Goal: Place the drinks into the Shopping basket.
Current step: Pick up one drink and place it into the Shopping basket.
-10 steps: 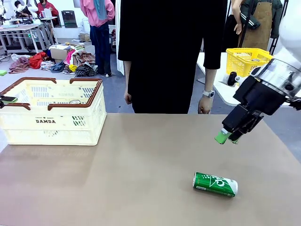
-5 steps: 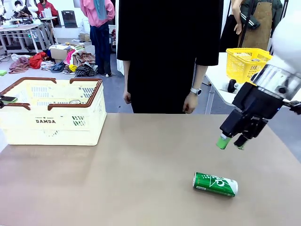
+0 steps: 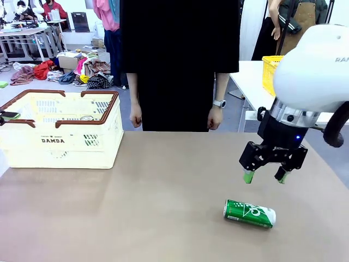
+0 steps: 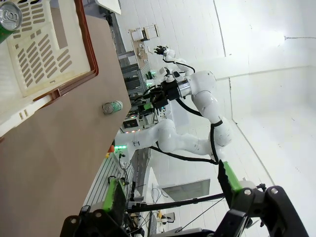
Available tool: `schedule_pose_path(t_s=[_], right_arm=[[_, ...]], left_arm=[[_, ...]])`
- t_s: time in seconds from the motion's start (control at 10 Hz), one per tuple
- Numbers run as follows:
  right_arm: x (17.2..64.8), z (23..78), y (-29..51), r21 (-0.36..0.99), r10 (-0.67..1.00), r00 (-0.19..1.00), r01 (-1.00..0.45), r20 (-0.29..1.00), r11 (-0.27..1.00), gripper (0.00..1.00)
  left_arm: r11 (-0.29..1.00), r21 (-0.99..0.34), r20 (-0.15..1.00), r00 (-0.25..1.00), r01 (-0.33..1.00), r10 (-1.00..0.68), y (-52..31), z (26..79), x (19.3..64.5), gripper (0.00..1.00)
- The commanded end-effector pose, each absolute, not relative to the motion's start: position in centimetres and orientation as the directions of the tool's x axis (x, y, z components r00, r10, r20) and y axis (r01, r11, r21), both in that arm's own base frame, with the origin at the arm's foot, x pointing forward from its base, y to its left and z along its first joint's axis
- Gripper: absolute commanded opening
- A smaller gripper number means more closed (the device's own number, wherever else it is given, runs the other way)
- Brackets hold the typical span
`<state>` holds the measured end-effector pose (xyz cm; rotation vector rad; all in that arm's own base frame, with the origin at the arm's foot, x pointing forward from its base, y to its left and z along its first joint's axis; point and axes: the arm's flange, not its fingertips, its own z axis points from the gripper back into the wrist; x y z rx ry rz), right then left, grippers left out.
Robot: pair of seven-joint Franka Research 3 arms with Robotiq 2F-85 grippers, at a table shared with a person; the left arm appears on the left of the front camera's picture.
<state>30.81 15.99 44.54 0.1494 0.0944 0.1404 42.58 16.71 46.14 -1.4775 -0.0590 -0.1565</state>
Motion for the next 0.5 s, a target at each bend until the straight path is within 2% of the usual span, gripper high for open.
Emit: schedule_pose_path(t_s=[0.0, 0.2, 0.3, 0.4], right_arm=[[30.5, 45.1, 15.6, 0.184, 0.183, 0.98, -0.166, -0.083, 0.969, 1.0], [30.9, 44.4, 16.0, 0.157, 0.146, 0.986, -0.132, -0.086, 0.979, 1.0], [31.4, 44.0, 16.2, 0.224, 0.403, 0.907, -0.37, -0.124, 0.902, 1.0], [31.9, 43.6, 15.7, 0.246, 0.737, 0.661, -0.697, -0.142, 0.673, 1.0]], left_arm=[[0.074, -0.988, 0.13, 0.989, 0.135, -0.07, 16.6, 46.5, 42.2, 1.0], [0.074, -0.988, 0.13, 0.989, 0.135, -0.07, 16.6, 46.5, 42.2, 1.0], [0.074, -0.988, 0.13, 0.989, 0.135, -0.07, 16.6, 46.5, 42.2, 1.0], [0.074, -0.988, 0.13, 0.989, 0.135, -0.07, 16.6, 46.5, 42.2, 1.0]])
